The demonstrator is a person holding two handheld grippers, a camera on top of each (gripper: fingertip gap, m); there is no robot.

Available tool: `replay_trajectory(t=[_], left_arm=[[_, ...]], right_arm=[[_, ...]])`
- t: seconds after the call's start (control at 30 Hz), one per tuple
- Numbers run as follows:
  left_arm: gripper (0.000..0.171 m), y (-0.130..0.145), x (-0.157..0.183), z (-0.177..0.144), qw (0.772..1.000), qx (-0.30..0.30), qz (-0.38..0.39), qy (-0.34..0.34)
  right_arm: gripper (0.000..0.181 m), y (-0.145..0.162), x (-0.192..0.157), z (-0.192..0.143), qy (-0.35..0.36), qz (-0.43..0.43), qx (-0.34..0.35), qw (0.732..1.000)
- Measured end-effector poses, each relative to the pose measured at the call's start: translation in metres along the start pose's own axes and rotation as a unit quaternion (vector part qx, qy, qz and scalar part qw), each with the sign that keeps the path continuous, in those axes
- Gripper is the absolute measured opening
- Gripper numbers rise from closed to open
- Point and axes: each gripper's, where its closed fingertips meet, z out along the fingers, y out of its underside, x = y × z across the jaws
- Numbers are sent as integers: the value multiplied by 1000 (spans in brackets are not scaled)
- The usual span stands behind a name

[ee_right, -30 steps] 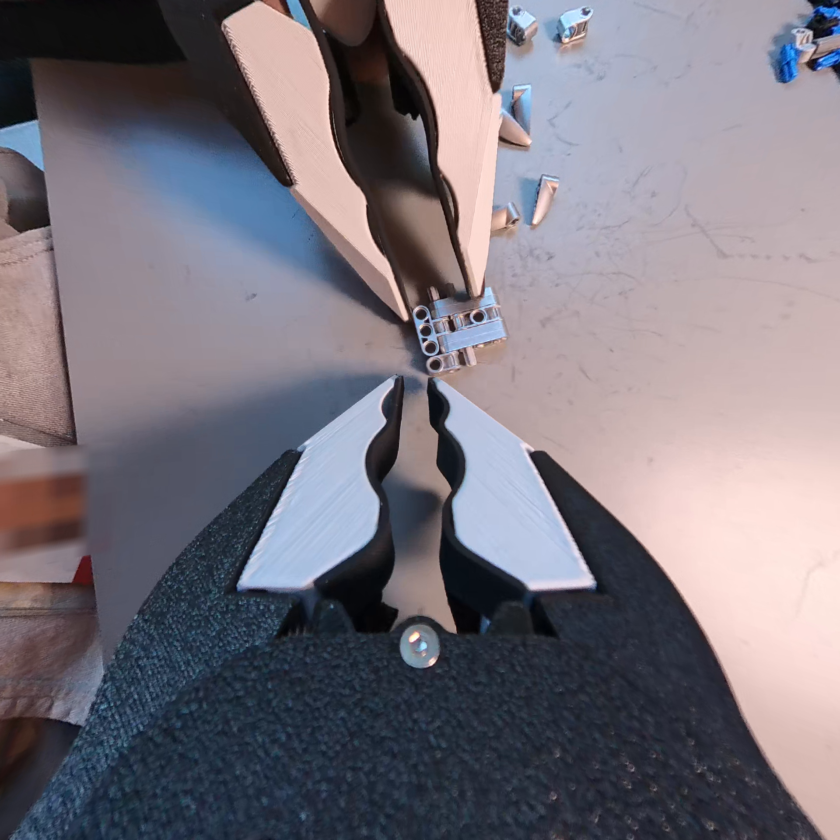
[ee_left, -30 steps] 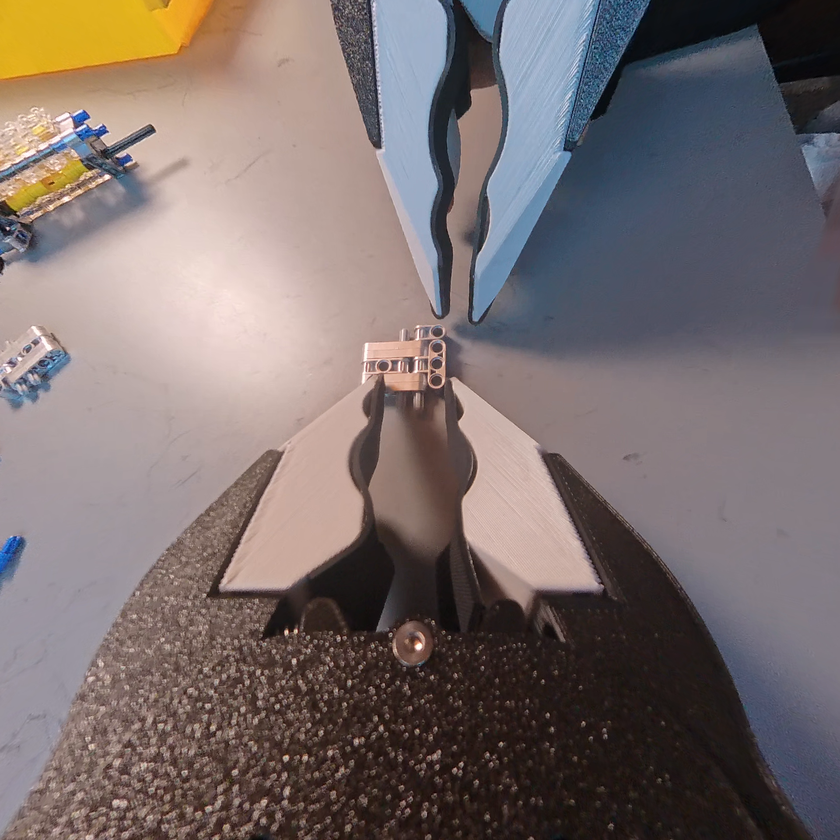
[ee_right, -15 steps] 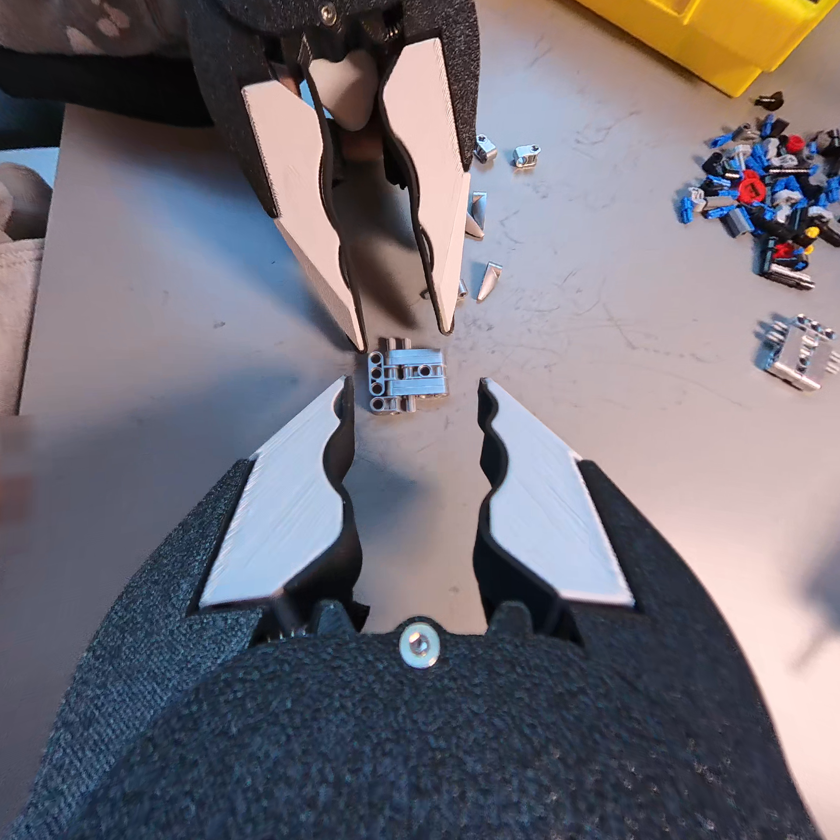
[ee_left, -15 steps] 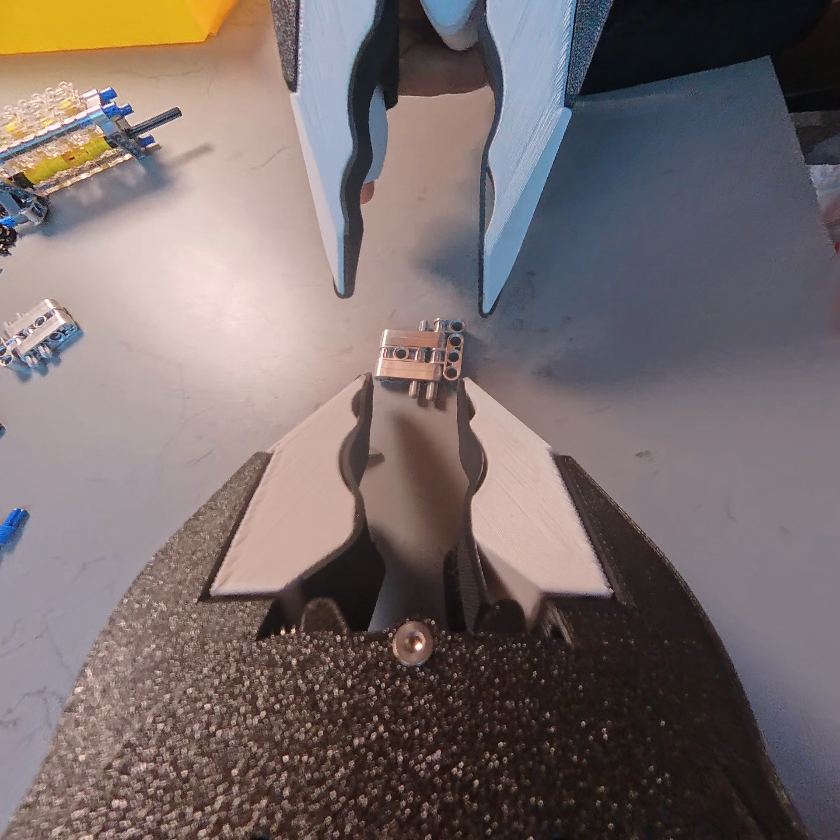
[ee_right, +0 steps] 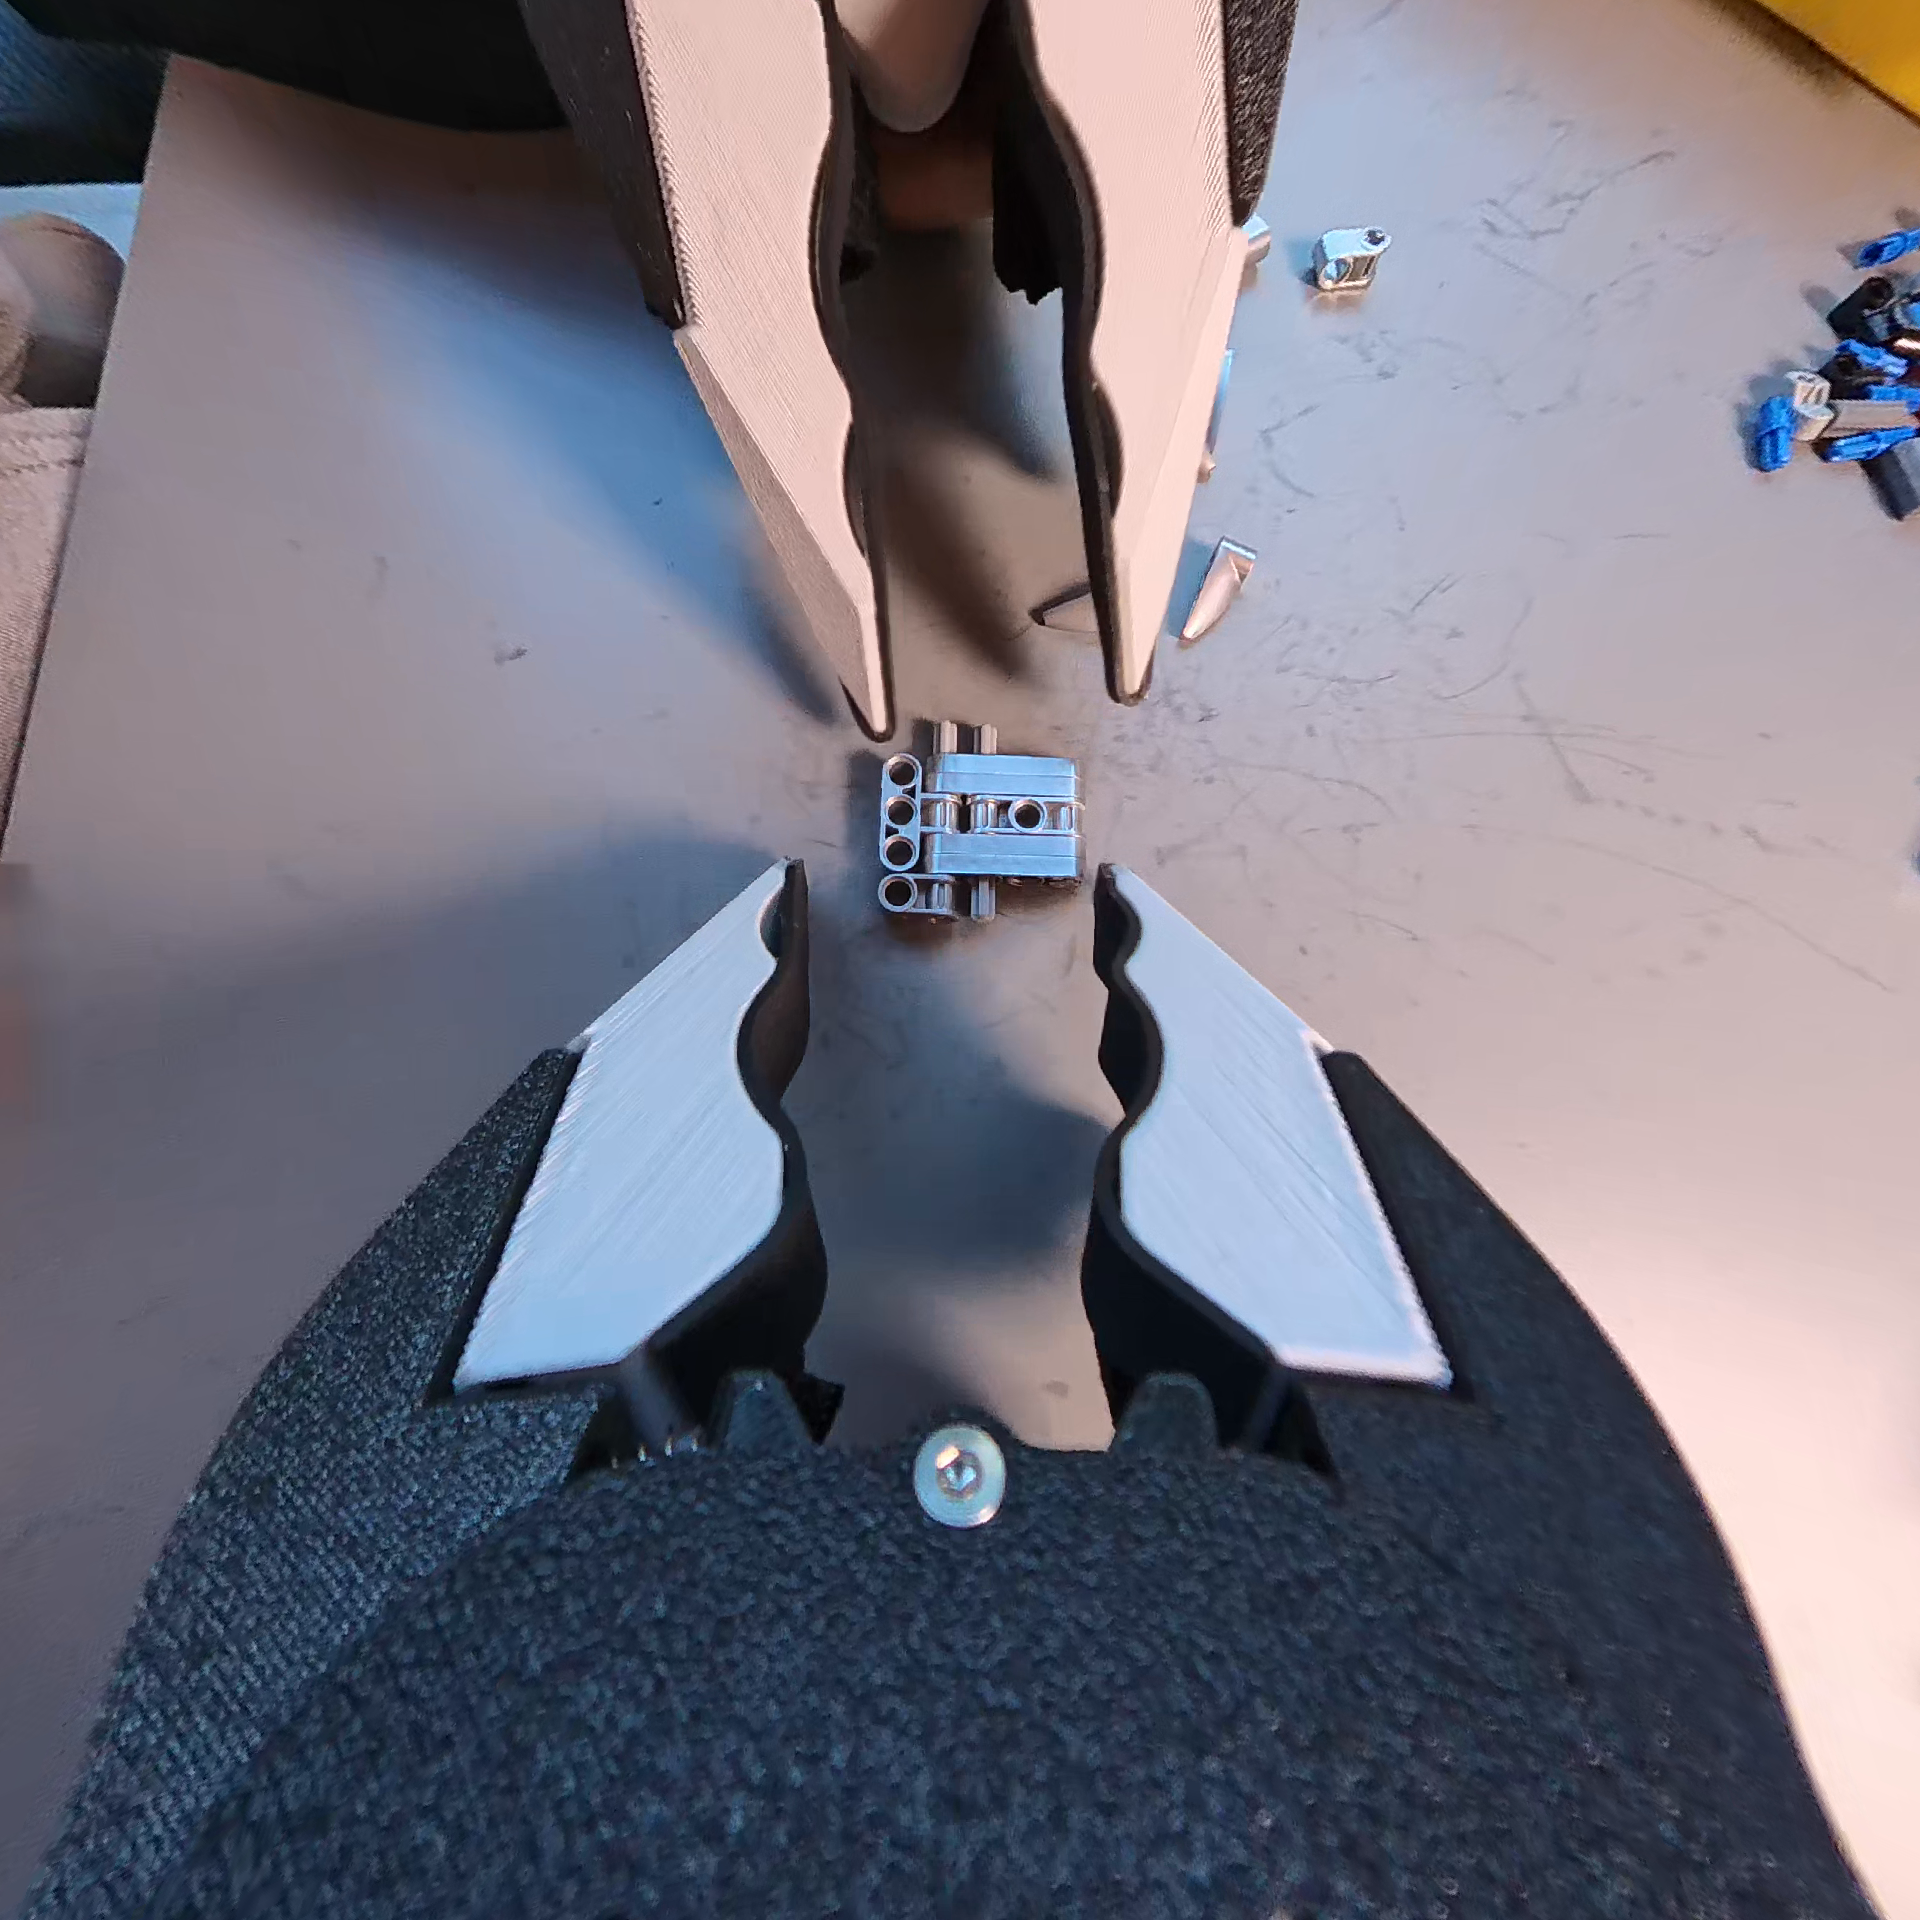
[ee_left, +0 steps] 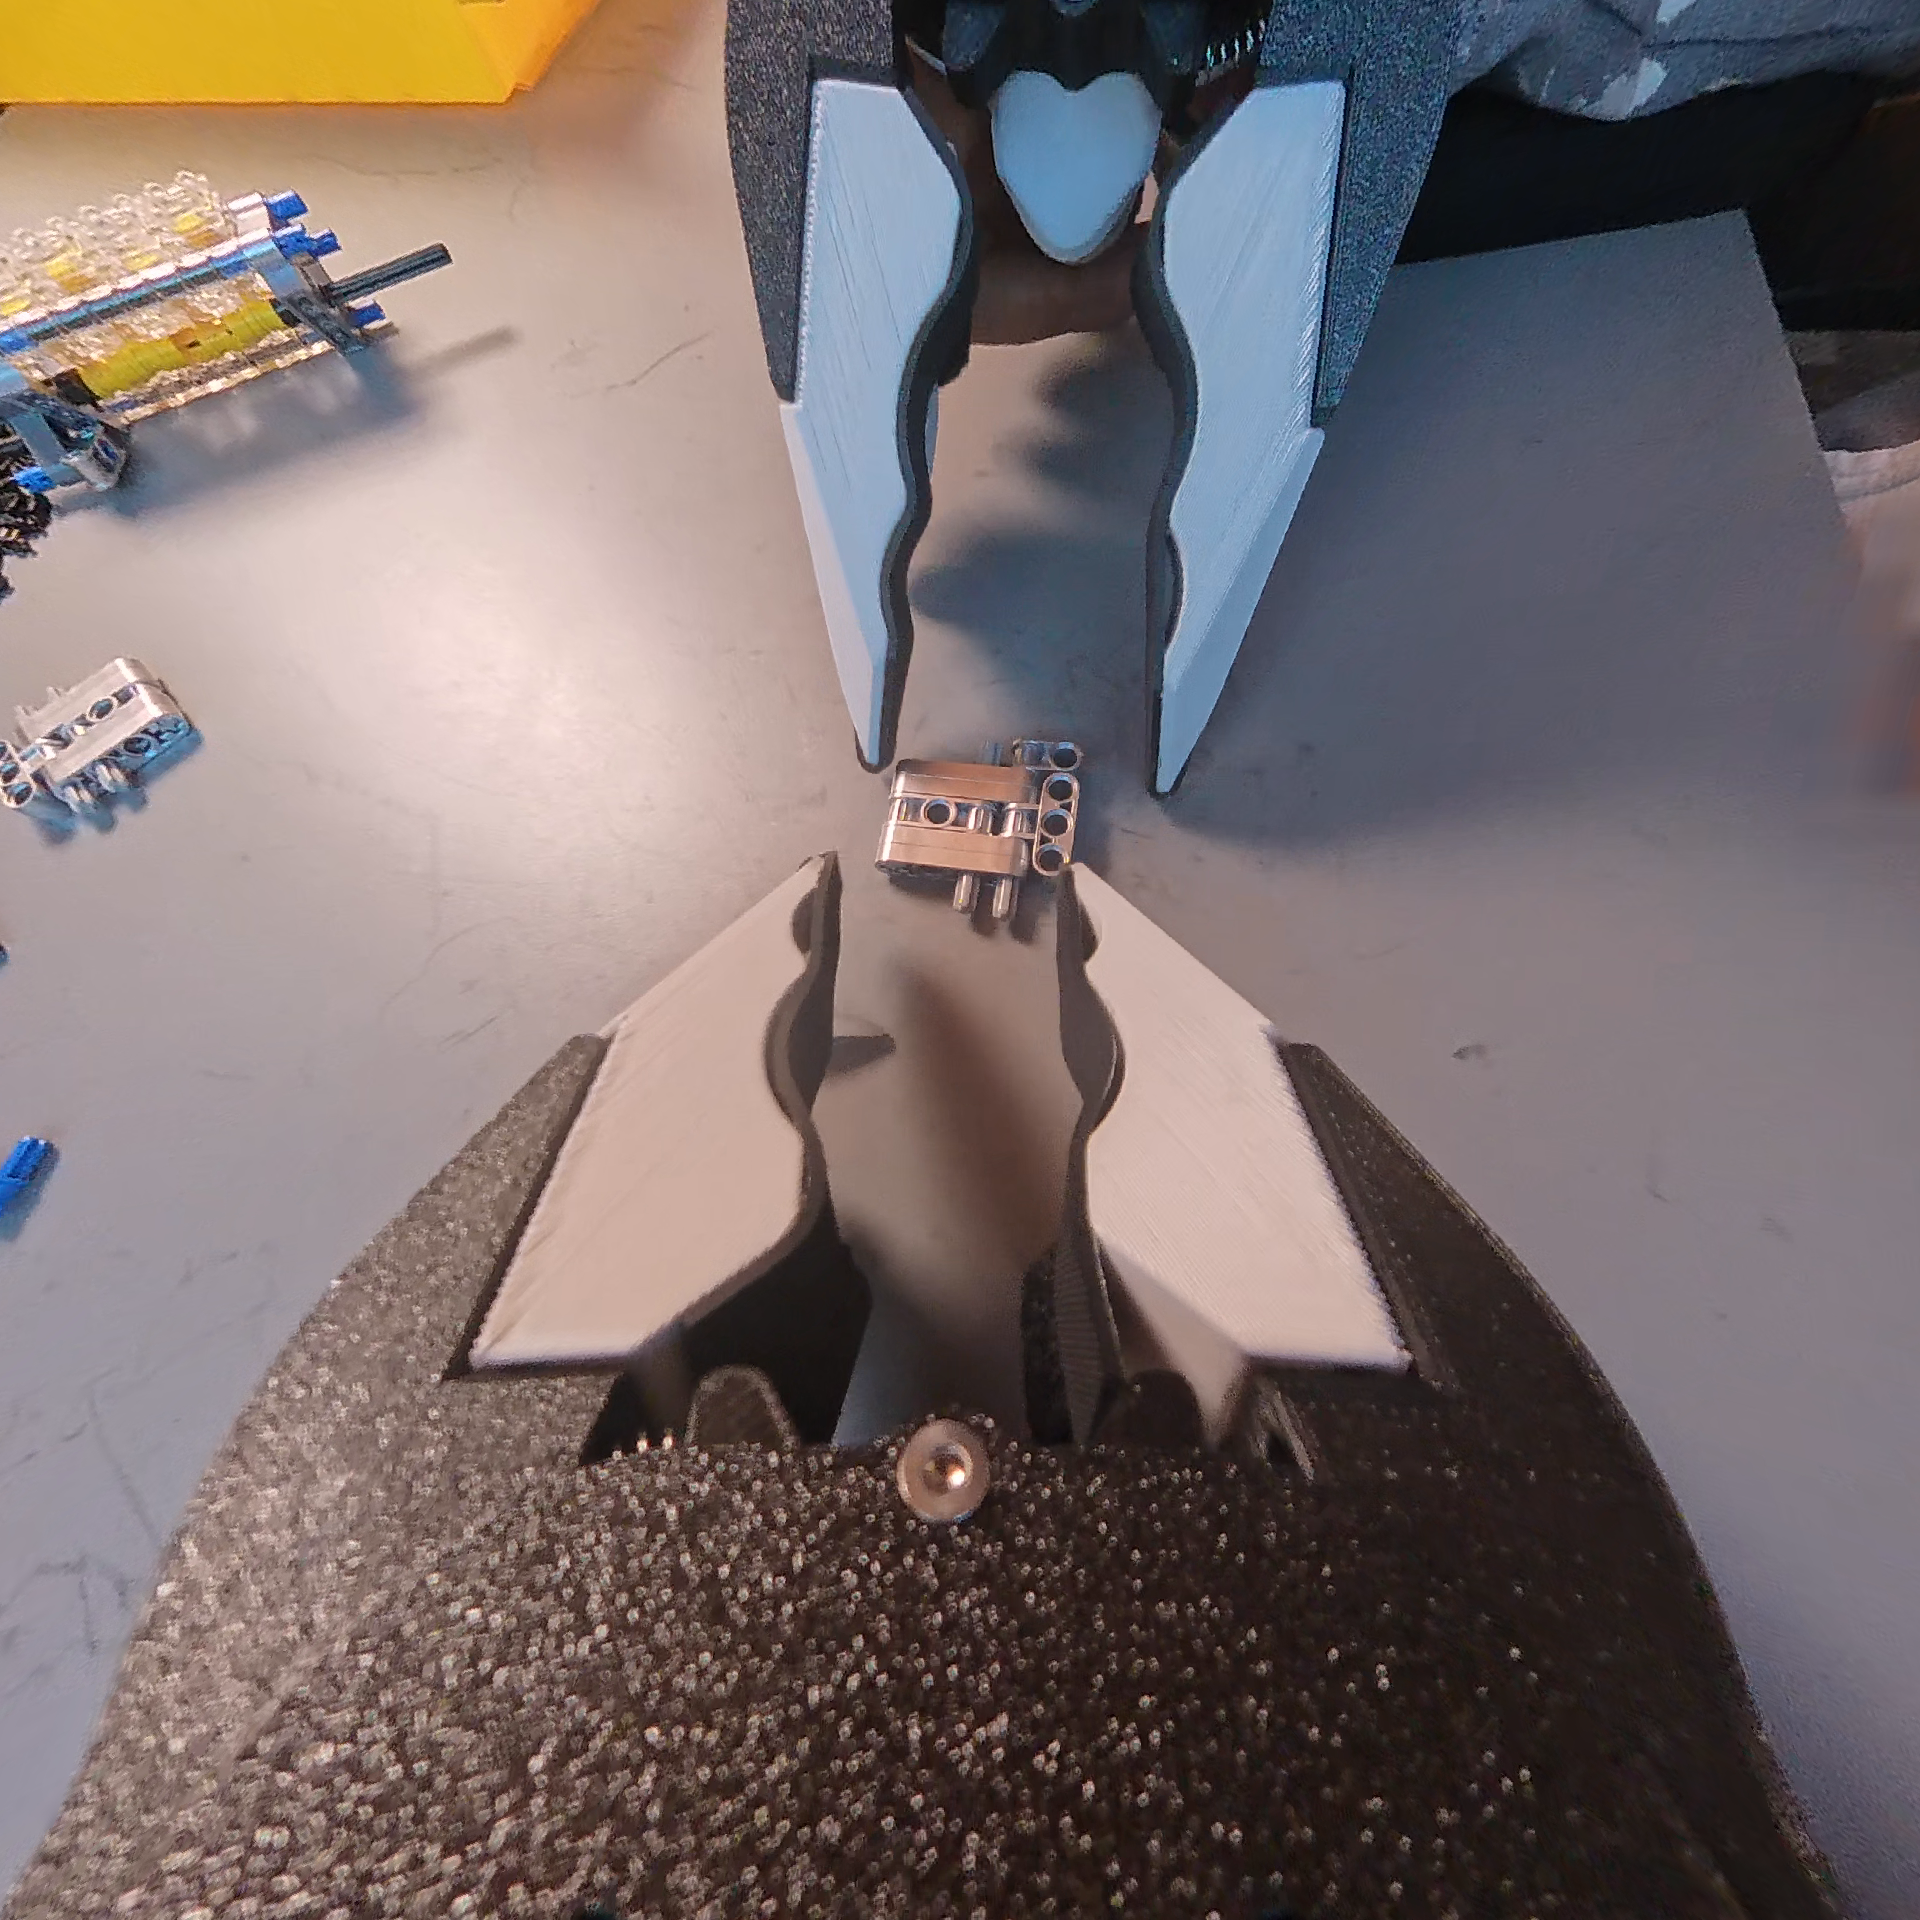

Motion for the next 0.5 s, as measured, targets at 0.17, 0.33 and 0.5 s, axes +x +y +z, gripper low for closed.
replay_trajectory(t=[0.17, 0.33, 0.5], left_arm=[[46, 0, 4, 2, 1000, -2, -8, 12], [46, 6, 7, 7, 1000, -25, 0, 13], [44, 6, 10, 8, 999, -28, -1, 20]], right_arm=[[40, 1, -2, 2, -8, -3, -1, 1000], [39, 1, -2, 1, -7, -5, -1, 1000], [39, 2, -4, 0, -10, -3, 0, 1000]])
